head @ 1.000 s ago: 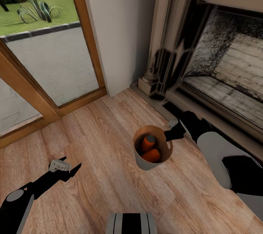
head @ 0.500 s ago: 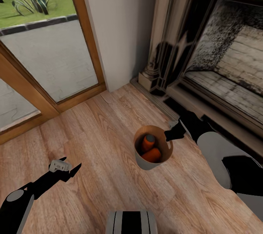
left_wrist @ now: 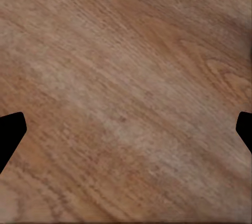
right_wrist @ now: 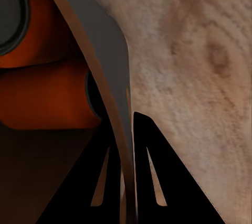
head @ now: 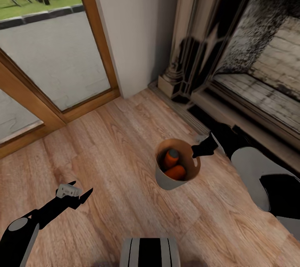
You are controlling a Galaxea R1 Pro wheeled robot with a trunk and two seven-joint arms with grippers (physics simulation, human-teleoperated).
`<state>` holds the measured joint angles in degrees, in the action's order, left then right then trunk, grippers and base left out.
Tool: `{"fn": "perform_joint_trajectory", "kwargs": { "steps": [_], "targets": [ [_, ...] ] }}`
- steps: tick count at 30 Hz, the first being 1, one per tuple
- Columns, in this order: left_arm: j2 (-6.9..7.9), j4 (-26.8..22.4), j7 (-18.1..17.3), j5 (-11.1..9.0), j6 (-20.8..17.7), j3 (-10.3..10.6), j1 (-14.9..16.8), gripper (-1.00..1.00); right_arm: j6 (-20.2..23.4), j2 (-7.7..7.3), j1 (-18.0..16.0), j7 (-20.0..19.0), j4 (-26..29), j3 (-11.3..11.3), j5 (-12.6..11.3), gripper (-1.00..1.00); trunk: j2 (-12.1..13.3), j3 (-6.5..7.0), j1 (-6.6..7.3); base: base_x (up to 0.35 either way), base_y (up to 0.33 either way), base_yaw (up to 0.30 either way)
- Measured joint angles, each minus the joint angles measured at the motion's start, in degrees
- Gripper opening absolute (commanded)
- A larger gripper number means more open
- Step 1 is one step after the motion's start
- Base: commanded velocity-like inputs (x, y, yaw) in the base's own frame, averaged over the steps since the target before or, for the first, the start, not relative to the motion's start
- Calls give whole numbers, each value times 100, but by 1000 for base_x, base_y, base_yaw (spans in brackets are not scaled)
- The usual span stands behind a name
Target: Put the three can of soda from the living room inside the tash can in the kitchen.
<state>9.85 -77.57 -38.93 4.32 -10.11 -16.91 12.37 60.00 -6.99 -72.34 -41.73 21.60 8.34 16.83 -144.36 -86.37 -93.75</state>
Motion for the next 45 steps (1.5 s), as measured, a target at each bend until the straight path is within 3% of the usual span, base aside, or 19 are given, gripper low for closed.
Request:
{"fn": "perform_joint_trajectory", "kwargs": {
  "steps": [3,16,17,18,19,45],
  "targets": [
    [0,2,-6,-14,3,0,-1,100,0,-88,-21,-139,6,-16,-31,-100,-3,-45,-6,0,0,0],
    [0,2,-9,-29,8,0,-1,100,0,-82,-24,-144,4,-22,-11,-100,-3,-45,-6,0,0,0],
    [0,2,-9,-29,8,0,-1,100,0,-82,-24,-145,5,-22,-11,100,-3,-45,-6,0,0,0],
    [-1,4,-9,-28,8,3,2,100,-75,192,149,332,27,-46,256,100,-1,-48,-11,0,0,0],
    [-1,5,-10,-28,9,4,3,100,0,241,167,315,30,-76,-3,100,-1,-48,-10,0,0,0],
    [-1,5,-9,-28,9,4,2,100,0,242,173,315,28,-78,5,100,-1,-47,-10,0,0,0]
  ]
}}
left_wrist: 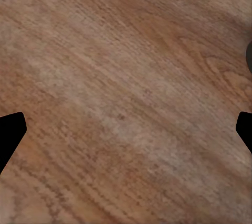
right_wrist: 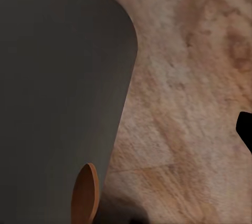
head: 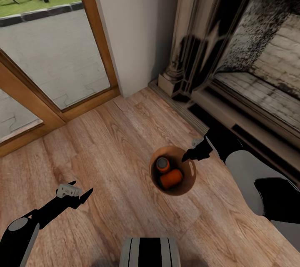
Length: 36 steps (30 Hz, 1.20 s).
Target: Put the three can of soda from the living room inside the tash can in the kitchen.
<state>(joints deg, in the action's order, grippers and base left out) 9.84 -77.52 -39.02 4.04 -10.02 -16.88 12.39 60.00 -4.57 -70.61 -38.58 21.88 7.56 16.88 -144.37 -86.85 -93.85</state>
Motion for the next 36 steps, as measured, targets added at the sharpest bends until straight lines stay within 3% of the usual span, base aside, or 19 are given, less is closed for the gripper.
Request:
{"fn": "perform_joint_trajectory", "kwargs": {
  "steps": [30,36],
  "targets": [
    [0,9,2,21,0,0,0,100,0,0,3,0,0,9,3,100,0,0,0,0,0,0],
    [0,17,32,67,-13,7,0,100,0,0,3,0,0,8,3,100,8,132,16,0,0,0]
  ]
}}
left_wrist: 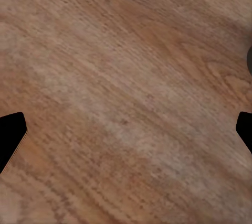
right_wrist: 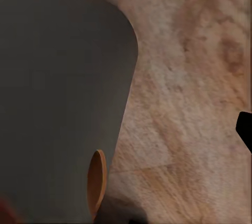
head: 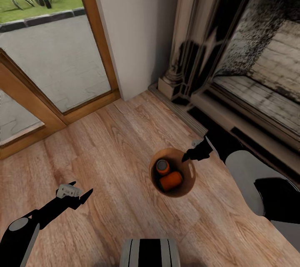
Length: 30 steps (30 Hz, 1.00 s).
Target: Put the three can of soda from the living room inside the tash can in the kitchen.
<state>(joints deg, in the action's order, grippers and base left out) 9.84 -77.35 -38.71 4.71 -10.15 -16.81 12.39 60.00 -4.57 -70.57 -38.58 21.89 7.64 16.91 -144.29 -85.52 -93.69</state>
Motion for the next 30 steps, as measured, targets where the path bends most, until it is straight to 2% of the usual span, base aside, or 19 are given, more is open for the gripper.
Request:
{"fn": "perform_joint_trajectory", "kwargs": {
  "steps": [30],
  "targets": [
    [0,9,97,29,-92,17,8,100,0,-3,37,5,16,10,19,100,40,665,77,0,0,0]
  ]
}}
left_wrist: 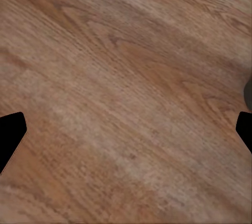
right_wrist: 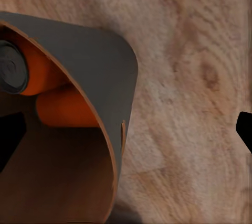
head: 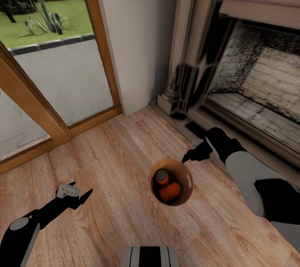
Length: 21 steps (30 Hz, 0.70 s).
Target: Put the three can of soda from the living room inside the tash can in the kitchen.
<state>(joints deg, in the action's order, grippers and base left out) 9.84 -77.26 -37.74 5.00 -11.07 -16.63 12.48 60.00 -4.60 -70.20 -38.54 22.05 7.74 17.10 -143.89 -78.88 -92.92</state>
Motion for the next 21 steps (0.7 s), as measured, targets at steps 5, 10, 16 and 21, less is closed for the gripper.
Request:
{"fn": "perform_joint_trajectory", "kwargs": {
  "steps": [5,10,16,21],
  "targets": [
    [0,0,9,2,-6,1,-1,100,0,-5,23,3,1,0,2,100,7,111,13,0,0,0],
    [0,3,11,7,-9,2,0,100,0,-6,49,7,1,6,8,100,13,222,26,0,0,0],
    [0,1,7,-45,45,-4,-5,100,0,1,59,25,1,8,12,100,18,289,33,0,0,0],
    [0,1,3,-72,77,-8,-7,100,0,2,63,35,1,11,13,100,18,289,33,0,0,0]
  ]
}}
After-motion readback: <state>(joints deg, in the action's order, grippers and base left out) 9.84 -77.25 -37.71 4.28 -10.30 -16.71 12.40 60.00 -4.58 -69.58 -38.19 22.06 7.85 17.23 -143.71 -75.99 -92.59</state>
